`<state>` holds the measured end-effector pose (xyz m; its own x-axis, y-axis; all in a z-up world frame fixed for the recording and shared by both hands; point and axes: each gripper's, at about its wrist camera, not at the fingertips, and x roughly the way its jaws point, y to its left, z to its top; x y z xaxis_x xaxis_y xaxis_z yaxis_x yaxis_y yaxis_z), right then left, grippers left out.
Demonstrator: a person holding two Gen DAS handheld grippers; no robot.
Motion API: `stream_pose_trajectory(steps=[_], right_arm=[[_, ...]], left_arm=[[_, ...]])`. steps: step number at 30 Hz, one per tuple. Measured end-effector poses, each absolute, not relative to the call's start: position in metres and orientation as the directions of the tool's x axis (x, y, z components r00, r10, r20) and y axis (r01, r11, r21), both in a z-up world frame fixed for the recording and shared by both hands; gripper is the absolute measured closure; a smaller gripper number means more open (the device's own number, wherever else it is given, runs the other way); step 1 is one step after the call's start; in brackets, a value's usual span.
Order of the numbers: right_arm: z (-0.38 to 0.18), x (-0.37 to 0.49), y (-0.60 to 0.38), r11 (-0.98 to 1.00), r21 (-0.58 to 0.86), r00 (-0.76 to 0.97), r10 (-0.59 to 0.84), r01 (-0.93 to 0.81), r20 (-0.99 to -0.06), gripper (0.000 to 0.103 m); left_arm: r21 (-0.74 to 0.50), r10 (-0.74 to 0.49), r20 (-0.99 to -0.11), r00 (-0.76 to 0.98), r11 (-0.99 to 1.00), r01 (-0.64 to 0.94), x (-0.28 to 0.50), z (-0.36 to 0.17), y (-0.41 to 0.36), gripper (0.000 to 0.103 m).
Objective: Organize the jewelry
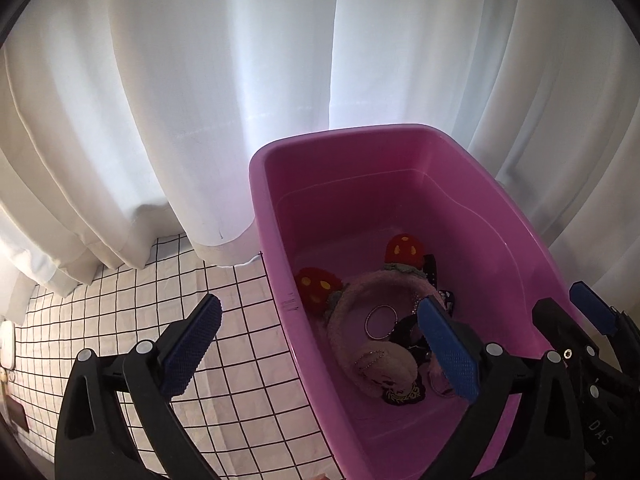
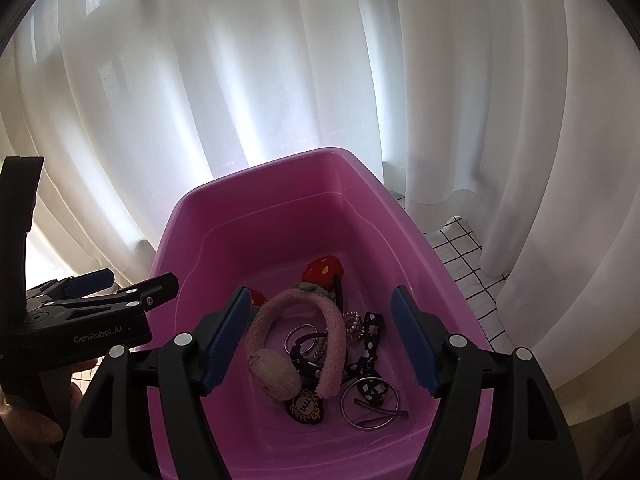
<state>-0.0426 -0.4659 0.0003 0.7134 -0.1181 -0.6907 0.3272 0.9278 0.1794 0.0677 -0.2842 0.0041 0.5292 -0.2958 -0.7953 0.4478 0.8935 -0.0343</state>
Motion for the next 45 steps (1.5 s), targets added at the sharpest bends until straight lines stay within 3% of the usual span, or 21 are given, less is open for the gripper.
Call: stream_pose_trajectory(steps=[45], right_arm=[[-0.002,-0.042,-0.439,0.951,0.132,0.688,-0.103,0.280,-0.718,0.033]], left_arm=[[-0.010,-0.222,-0.816,0.534,0.929,0.370,0.072,0.003,-0.255,0.006]])
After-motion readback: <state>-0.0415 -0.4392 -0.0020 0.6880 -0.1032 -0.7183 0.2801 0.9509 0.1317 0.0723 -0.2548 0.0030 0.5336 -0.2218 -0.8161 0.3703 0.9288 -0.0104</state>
